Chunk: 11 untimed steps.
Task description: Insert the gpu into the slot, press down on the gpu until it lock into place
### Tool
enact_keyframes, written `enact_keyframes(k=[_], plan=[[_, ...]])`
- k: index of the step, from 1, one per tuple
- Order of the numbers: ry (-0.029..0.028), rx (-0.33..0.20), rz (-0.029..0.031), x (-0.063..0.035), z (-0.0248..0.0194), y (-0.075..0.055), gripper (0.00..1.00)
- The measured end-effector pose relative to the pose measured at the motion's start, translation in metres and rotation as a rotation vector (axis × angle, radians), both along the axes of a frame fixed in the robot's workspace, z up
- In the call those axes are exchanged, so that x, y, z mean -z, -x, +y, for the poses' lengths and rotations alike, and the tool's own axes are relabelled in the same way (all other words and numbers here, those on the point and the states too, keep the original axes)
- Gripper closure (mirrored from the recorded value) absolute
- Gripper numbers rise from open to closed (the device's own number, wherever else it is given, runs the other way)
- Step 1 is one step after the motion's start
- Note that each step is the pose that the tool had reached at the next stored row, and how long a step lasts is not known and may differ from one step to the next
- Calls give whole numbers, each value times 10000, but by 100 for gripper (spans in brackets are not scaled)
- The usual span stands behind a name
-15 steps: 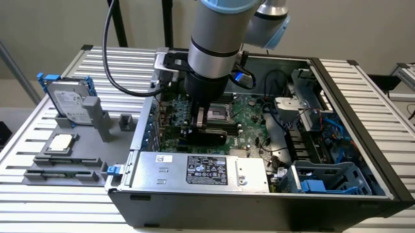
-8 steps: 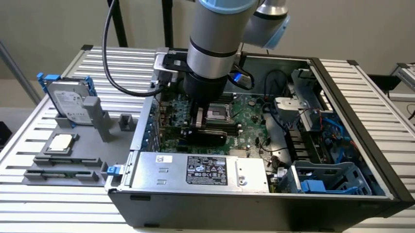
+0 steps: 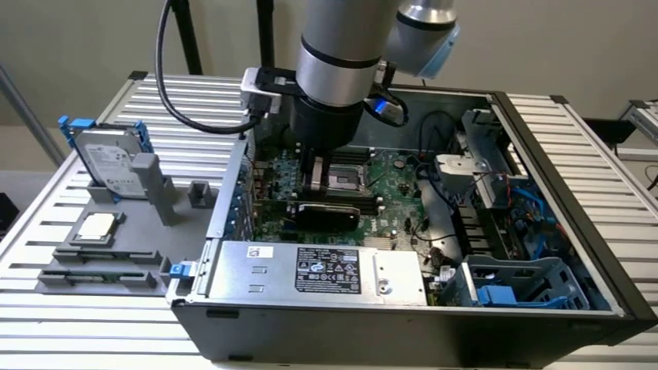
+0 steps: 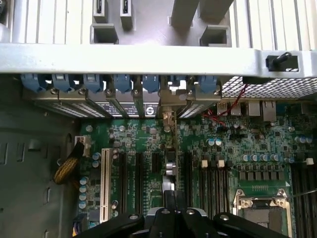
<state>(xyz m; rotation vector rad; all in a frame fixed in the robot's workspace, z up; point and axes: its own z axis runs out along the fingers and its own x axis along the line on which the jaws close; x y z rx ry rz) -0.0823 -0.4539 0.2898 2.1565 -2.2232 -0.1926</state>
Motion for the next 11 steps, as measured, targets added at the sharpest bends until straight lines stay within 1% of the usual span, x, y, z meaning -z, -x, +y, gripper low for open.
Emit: enact_keyframes(k=[2, 3, 5, 11], plan=[[0, -2, -1, -89, 0, -1, 89], [2, -2, 0, -106, 0, -2, 89], [2, 0, -9, -106, 0, -3, 89], [4, -1, -7, -107, 0, -2, 89]])
